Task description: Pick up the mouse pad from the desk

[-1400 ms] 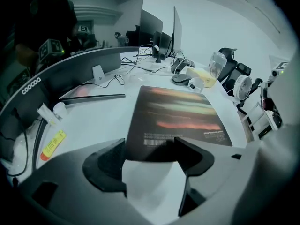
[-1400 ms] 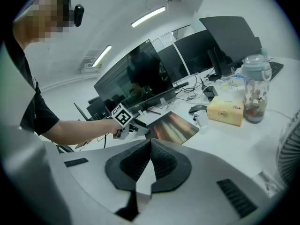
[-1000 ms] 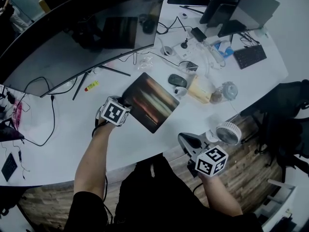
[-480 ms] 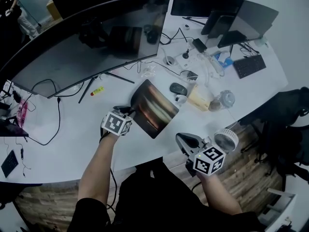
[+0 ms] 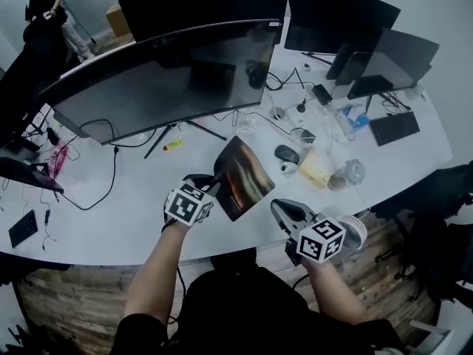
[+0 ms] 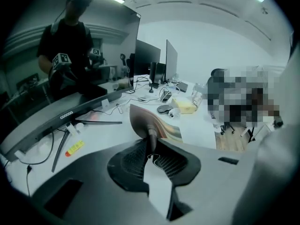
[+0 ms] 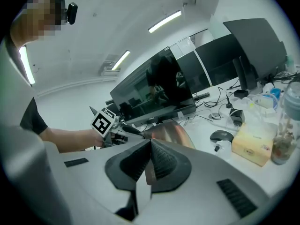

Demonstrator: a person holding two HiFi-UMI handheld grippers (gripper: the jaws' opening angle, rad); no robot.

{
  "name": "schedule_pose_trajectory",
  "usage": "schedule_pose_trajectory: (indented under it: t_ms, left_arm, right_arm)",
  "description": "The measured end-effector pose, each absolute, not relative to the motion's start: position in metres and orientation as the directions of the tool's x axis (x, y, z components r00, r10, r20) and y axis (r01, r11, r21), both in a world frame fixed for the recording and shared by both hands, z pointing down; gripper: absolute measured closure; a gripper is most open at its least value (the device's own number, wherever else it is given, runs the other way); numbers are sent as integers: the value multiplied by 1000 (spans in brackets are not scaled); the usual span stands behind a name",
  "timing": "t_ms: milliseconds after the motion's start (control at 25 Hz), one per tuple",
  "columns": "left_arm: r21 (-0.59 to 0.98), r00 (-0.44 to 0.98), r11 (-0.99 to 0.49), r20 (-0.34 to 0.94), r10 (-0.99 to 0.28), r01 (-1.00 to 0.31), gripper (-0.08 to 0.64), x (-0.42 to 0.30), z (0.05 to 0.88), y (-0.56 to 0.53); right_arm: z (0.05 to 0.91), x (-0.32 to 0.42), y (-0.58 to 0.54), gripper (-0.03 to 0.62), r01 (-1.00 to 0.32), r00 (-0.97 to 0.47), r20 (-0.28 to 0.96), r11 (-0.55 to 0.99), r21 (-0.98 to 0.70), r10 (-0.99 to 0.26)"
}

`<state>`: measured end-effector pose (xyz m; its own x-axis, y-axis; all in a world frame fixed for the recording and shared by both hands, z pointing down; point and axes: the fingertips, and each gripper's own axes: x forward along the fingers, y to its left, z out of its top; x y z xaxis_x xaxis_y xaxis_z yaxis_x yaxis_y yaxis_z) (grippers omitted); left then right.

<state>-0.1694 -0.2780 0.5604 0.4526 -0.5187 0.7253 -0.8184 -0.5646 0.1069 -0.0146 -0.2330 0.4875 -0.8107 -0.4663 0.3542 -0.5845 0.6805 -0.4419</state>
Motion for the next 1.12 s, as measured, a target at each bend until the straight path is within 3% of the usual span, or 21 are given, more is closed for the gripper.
schedule_pose_trajectory:
  t_ms: [1120]
  left_arm:
    - [61,224,-227,534,-815,-972,512,-283,427,-185]
  right_arm:
    - [438,-96,-228,588,-375,-921,253,844,-382,-295]
